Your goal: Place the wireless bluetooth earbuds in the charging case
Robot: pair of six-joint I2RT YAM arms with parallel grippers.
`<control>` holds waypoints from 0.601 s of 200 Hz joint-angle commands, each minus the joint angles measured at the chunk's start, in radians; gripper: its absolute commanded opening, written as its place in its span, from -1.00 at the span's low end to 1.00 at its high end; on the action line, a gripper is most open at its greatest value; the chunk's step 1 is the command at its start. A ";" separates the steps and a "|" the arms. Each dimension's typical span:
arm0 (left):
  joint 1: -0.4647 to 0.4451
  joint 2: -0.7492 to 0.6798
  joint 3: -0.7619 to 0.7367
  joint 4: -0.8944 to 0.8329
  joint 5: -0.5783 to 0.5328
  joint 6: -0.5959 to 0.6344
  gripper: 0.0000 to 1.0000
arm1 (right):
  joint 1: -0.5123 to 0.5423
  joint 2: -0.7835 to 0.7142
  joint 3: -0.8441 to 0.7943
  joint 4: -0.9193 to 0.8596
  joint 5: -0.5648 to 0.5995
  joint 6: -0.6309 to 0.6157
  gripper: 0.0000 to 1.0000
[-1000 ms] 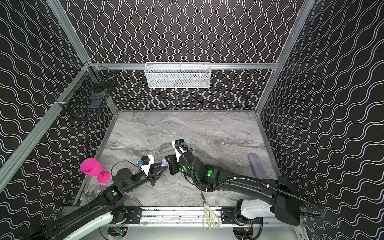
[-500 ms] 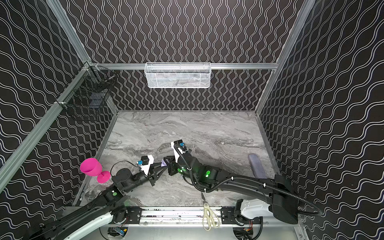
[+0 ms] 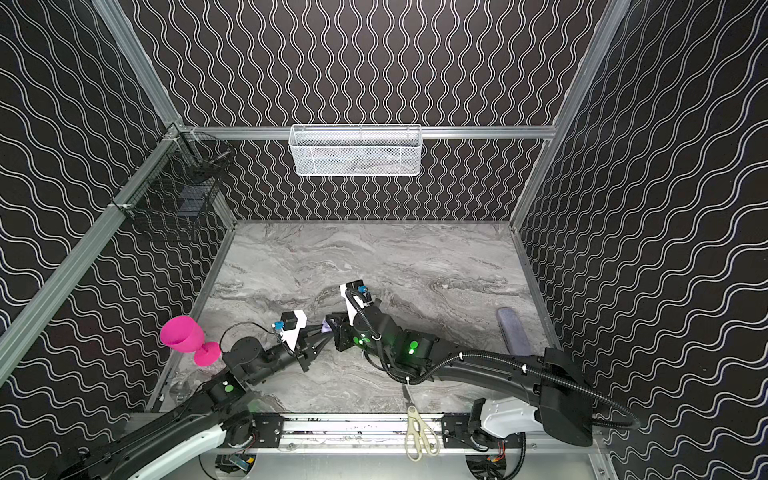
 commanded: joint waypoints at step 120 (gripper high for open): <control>0.005 -0.015 -0.001 0.012 -0.002 -0.004 -0.71 | 0.005 -0.001 -0.010 0.038 -0.022 0.026 -0.74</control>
